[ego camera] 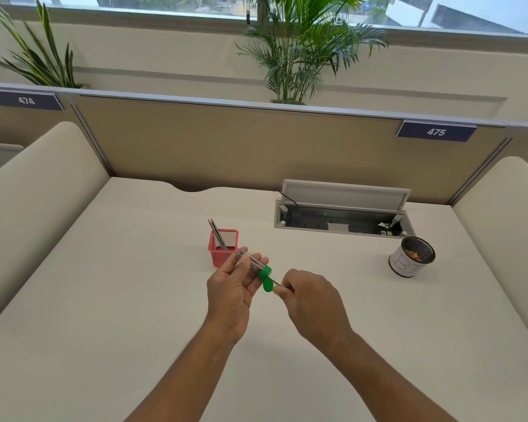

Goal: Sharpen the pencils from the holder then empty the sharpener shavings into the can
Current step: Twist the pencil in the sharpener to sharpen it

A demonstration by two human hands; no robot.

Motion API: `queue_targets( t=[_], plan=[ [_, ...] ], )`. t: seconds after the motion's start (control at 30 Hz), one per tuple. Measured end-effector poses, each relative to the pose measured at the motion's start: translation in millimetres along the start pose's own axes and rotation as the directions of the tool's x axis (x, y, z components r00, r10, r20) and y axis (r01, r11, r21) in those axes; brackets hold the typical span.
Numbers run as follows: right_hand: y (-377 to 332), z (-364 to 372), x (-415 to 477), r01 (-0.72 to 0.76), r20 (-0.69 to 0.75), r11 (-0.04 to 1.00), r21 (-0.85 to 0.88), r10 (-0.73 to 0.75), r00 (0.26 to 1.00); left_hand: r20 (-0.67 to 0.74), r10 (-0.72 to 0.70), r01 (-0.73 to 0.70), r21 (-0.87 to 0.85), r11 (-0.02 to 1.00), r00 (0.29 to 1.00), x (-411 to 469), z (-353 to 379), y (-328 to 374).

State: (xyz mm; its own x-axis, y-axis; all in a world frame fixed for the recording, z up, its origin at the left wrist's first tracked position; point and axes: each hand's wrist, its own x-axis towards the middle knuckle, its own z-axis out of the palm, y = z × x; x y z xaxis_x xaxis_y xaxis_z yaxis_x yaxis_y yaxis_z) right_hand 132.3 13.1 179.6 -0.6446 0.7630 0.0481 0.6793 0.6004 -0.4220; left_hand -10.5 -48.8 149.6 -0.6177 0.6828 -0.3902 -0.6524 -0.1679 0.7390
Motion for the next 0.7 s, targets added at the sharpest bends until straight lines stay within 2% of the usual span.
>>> queue_targets(
  t=[0.03, 0.1, 0.17, 0.2, 0.23, 0.3, 0.7],
  plan=[
    [1.0, 0.0, 0.8, -0.014, 0.027, 0.999, 0.049, 0.013, 1.000, 0.009, -0.002, 0.002, 0.008, 1.000, 1.000, 0.8, 0.0, 0.6],
    [3.6, -3.0, 3.1, -0.108, 0.128, 0.948, 0.299, 0.072, 0.989, 0.034, -0.016, 0.015, 0.027, 1.000, 0.999, 3.3, -1.1, 3.5],
    [4.4, -8.7, 3.8, -0.303, 0.298, 0.769, 0.563, 0.152, 0.942, 0.058, -0.038, 0.036, 0.041, 0.999, 0.998, 5.2, -2.2, 6.0],
    [4.3, -11.5, 3.6, -0.385, 0.377, 0.676, 0.628, 0.168, 0.911, 0.067, -0.048, 0.045, 0.046, 0.998, 0.997, 5.8, -2.8, 6.7],
    [4.4, -13.4, 3.2, -0.430, 0.425, 0.618, 0.658, 0.167, 0.890, 0.075, -0.057, 0.053, 0.051, 0.997, 0.996, 5.8, -3.2, 7.5],
    [4.8, -14.9, 2.5, -0.458, 0.464, 0.581, 0.673, 0.151, 0.873, 0.084, -0.066, 0.062, 0.048, 0.997, 0.994, 6.6, -3.8, 8.5],
    [13.7, -14.5, -7.1, -0.478, 0.483, 0.570, 0.668, 0.157, 0.861, 0.006, -0.044, 0.044, -0.082, 0.996, 0.999, 16.1, -21.3, 15.2]
  ],
)
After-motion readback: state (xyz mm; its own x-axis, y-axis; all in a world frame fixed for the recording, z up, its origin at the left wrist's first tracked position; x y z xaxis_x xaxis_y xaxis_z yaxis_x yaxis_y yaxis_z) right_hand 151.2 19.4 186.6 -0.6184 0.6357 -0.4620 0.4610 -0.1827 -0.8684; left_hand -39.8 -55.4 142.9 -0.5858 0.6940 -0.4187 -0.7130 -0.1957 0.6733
